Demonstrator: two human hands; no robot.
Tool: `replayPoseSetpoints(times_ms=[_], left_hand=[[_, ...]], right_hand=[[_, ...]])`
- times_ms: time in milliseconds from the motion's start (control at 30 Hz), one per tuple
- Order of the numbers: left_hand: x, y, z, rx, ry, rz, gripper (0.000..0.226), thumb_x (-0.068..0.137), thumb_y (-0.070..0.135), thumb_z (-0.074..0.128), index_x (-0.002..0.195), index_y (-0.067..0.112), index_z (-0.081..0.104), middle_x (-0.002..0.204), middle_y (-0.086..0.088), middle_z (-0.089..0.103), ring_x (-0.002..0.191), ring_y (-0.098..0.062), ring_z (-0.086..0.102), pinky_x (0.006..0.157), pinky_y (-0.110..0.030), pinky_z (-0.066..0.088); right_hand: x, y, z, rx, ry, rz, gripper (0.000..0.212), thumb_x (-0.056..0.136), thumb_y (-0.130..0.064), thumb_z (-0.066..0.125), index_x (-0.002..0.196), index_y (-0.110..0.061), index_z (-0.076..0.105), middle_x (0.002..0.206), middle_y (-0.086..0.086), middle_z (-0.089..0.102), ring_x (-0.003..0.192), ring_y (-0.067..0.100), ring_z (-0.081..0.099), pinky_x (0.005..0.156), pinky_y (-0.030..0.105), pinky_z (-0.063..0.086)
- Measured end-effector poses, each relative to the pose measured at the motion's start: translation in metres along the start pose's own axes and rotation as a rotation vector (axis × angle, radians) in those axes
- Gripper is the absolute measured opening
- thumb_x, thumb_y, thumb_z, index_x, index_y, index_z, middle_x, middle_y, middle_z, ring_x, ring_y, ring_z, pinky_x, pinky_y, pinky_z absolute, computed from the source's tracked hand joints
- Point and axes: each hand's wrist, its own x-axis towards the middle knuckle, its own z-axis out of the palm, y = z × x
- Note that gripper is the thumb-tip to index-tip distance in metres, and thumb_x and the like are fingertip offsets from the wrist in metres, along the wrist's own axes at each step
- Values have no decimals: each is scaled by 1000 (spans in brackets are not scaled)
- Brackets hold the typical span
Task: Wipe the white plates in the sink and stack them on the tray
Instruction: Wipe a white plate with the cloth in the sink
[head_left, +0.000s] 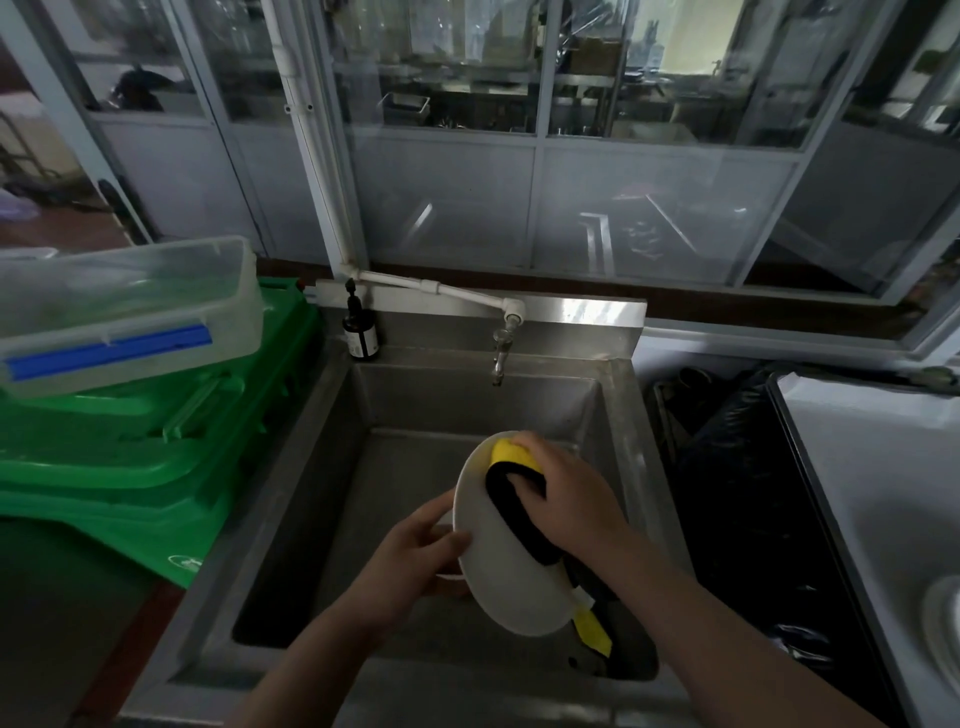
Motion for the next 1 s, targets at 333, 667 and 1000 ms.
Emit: replayPoseSetpoints(times_ms=[333,667,1000], left_hand=[[6,-2,4,52,-13,-8,43,99,8,56,133,34,53,113,-15,73,98,-27,72,73,-36,60],[9,0,12,16,-30,66,42,98,2,53,133,26,55,111,-17,73,98,-28,73,76,-36,61],[12,-8,10,-5,-7,39,41,98,5,53,132,28,52,109,-11,75,100,-29,73,79,-41,62]], right_hand=[[7,2,9,128,143,178,33,96,-33,59,128,-30,50,94,-14,57,73,-5,50,63,7,37],[6,11,5,48,42,-73,47,91,-29,64,136,-25,52,130,-5,60,117,16,56,95,23,42],[-20,13,8,41,-203,-83,52,90,-51,61,138,-42,42,133,-15,53,116,6,52,93,28,46]])
